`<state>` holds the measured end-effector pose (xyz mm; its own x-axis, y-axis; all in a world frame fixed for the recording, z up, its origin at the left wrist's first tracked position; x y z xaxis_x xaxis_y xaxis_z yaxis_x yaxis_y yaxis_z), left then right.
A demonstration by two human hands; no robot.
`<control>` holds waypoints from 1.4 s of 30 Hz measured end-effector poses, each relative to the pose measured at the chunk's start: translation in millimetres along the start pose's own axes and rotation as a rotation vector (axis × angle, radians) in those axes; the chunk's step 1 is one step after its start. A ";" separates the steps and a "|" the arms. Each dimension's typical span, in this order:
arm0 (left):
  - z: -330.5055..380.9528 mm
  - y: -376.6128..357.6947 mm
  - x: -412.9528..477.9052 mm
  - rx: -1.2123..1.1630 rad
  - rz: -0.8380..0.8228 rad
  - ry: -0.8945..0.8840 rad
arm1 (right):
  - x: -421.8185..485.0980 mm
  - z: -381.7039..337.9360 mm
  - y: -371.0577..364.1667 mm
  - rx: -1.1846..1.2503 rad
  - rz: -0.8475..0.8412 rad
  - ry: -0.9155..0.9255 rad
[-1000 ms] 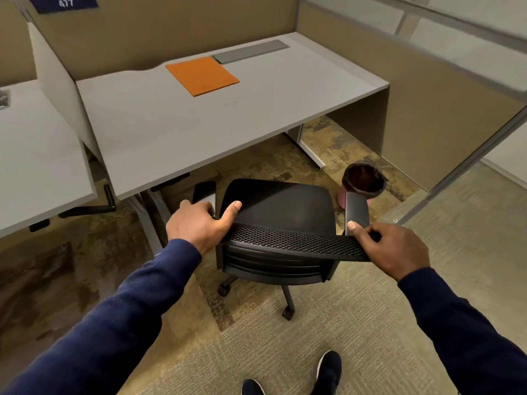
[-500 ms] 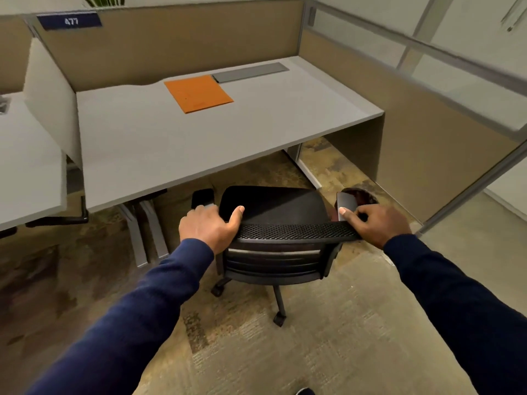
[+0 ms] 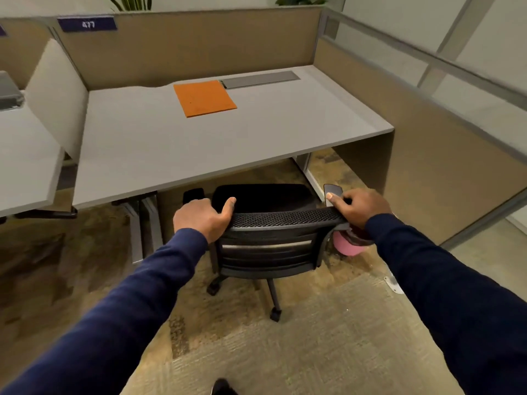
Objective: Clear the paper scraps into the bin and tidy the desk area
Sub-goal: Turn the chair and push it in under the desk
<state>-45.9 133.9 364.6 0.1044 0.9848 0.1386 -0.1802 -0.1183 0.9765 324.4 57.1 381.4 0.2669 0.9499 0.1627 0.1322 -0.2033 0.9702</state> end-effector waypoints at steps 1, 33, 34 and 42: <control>3.9 -1.1 4.2 0.006 0.002 0.004 | 7.5 1.8 0.5 0.000 -0.012 0.004; 60.0 -35.6 161.4 -0.001 -0.068 0.193 | 258.1 24.7 -47.9 0.043 -0.134 0.197; 60.7 -35.7 162.8 0.000 -0.063 0.203 | 261.4 24.4 -49.5 0.049 -0.145 0.212; 62.4 -29.6 180.3 0.019 -0.005 0.305 | 298.8 22.9 -57.8 0.058 -0.154 0.276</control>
<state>39.2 307.1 371.1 -0.1934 0.9778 0.0805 -0.1618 -0.1127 0.9804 418.3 347.3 369.9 -0.0284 0.9975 0.0650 0.2070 -0.0577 0.9766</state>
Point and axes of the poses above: each hand's wrist, its own x-axis towards the middle knuckle, its own y-axis out of the back of the hand, z = x × y, the point moved 10 cm from there along x, towards the middle knuckle, and after that the axes turned 8 degrees about z, right-handed, at the moved point
